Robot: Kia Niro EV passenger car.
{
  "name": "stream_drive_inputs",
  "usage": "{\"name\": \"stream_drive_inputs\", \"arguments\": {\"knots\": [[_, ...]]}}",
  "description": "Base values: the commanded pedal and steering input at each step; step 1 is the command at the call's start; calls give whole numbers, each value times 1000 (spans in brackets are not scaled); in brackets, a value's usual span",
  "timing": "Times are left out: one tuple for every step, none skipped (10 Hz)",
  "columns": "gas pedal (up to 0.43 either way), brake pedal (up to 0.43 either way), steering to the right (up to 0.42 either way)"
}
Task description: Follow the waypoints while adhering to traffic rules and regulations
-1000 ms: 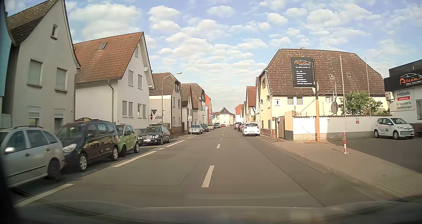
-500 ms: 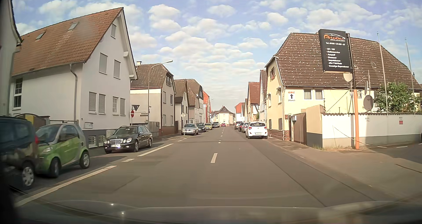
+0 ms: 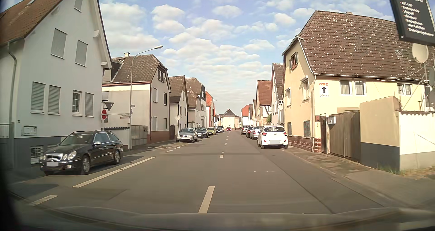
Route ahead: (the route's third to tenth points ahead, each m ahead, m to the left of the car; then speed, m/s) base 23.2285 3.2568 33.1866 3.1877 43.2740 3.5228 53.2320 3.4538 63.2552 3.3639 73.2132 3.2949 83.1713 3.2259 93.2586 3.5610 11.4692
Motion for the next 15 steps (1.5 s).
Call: {"name": "stream_drive_inputs", "arguments": {"knots": [[0,18,5],[0,18,5],[0,18,4],[0,18,4],[0,12,3],[0,18,3],[0,18,3],[0,18,2],[0,18,2],[0,18,2],[0,37,3],[0,91,2],[0,128,3],[0,171,3],[0,177,4]]}}
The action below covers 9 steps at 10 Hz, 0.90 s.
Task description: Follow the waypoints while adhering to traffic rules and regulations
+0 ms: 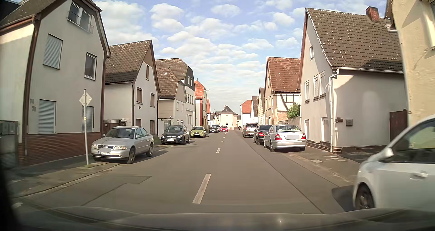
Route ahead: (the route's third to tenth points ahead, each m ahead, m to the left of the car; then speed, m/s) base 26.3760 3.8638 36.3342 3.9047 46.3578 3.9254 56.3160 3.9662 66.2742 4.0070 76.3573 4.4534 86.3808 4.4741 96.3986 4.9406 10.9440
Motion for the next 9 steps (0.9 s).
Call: {"name": "stream_drive_inputs", "arguments": {"knots": [[0,195,4],[0,201,5],[0,201,5],[0,201,4],[0,207,4],[0,207,4],[0,207,5],[0,207,4],[0,213,1]]}}
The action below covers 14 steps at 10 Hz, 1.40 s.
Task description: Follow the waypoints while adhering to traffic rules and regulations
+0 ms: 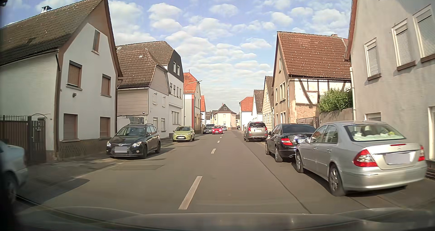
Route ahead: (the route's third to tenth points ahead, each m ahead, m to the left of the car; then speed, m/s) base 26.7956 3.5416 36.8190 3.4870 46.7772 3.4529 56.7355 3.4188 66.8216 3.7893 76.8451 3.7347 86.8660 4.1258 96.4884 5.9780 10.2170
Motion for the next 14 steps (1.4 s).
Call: {"name": "stream_drive_inputs", "arguments": {"knots": [[0,213,-1],[0,207,-4],[0,165,-5],[0,73,-5],[0,30,-6],[0,30,-8],[0,30,-12],[0,30,-15],[0,30,-15],[0,30,-15],[0,30,-15],[0,30,-11],[0,30,-10],[0,30,-8]]}}
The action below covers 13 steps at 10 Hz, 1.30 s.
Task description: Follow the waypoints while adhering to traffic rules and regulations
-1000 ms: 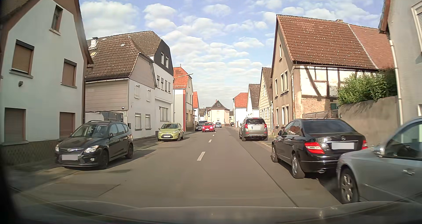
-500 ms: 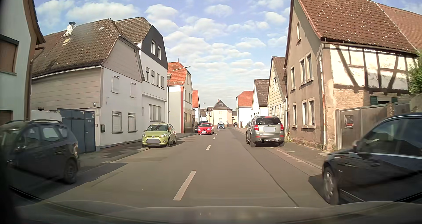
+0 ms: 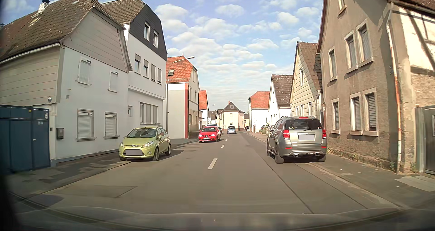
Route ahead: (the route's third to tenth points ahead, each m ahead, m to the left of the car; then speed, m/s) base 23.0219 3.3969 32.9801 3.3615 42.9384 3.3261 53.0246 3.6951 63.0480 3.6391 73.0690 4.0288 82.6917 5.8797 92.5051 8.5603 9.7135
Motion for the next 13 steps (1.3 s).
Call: {"name": "stream_drive_inputs", "arguments": {"knots": [[0,30,-6],[0,30,-4],[0,30,-3],[0,24,0],[0,30,6],[0,24,12],[0,30,16],[0,30,20],[0,30,23],[0,30,30],[0,30,37],[0,30,40],[0,30,41]]}}
